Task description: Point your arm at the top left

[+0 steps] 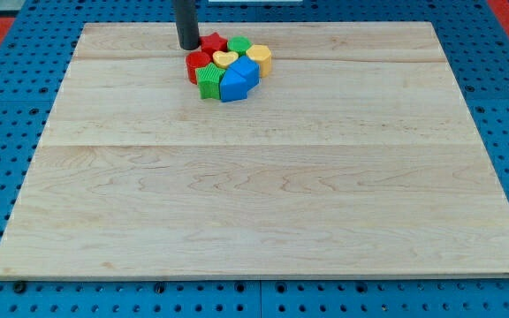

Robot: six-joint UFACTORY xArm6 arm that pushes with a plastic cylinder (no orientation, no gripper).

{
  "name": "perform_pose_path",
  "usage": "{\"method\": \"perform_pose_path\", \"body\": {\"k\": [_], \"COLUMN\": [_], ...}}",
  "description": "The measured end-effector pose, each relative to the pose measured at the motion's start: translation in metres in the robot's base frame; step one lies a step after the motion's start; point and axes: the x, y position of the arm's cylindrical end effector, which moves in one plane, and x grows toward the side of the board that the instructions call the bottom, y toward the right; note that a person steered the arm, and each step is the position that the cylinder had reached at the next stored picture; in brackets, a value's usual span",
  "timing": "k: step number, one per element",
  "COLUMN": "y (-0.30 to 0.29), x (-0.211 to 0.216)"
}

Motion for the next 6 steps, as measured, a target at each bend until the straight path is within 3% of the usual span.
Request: {"method": "perform_pose_path", "body": {"k": [3,6], "y": [-0.006,-0.068], "x": [0.008,0.002]}}
